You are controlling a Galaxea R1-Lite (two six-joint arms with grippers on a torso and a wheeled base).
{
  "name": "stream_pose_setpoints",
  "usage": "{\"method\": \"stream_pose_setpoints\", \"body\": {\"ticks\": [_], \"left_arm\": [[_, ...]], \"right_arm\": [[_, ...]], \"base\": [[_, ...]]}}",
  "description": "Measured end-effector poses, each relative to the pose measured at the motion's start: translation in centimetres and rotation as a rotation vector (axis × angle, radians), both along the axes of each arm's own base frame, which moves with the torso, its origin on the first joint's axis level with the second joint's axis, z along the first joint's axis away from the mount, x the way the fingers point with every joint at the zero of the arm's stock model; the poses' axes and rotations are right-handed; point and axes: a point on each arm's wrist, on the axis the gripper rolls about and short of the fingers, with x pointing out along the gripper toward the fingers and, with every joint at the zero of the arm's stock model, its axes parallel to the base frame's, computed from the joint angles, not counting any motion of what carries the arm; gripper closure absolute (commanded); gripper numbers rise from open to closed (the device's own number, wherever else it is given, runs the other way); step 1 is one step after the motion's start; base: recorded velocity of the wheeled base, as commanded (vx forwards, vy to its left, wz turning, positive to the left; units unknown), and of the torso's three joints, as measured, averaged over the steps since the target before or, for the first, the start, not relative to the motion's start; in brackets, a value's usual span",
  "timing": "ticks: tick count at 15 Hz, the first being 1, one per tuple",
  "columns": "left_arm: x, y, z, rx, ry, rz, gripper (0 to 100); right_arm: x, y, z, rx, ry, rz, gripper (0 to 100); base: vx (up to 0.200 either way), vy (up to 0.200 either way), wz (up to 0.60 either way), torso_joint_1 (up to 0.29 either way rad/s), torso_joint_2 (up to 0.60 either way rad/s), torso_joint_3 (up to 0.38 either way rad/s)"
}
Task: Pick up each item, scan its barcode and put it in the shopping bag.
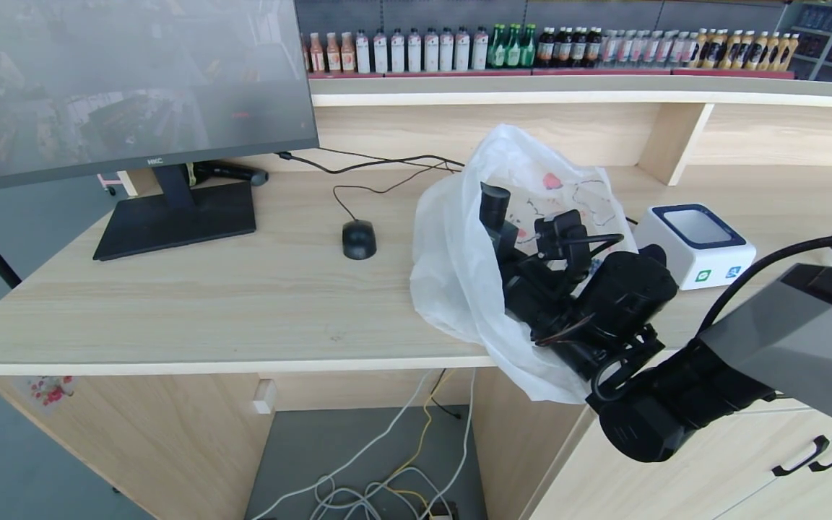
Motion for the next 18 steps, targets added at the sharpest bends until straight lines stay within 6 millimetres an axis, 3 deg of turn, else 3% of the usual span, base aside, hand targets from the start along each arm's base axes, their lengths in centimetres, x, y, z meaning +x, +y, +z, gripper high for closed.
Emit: {"method": "stream_pose_setpoints", "body": {"ticks": [5,6,11,15,18], "left_arm": [[0.0,0.0,0.0,0.000,0.000,-0.001,0],[0.0,0.0,0.0,0.000,0.000,-0.001,0],[0.0,0.0,0.0,0.000,0.000,0.000,0],[0.0,0.0,0.0,0.001,0.000,0.000,0],[0.0,0.0,0.0,0.000,0.000,0.000,0]], "right_arm": [[0.1,-0.2,0.0,0.001,-0.002,-0.005,100],[0.2,-0.3,0.0,0.001,-0.003,-0.006,0],[0.1,-0.8,0.6,0.008,-0.011,-0.017,0],[-1.2,-1.7,1.9,0.021,-0.033,-0.018,0],[-2.6,-2.5,3.9,0.062,-0.062,-0.011,0]], "base": [[0.000,0.000,0.00,0.000,0.00,0.000],[0.000,0.000,0.00,0.000,0.00,0.000],[0.000,0.000,0.00,0.000,0.00,0.000],[0.000,0.000,0.00,0.000,0.00,0.000],[0.000,0.000,0.00,0.000,0.00,0.000]]}}
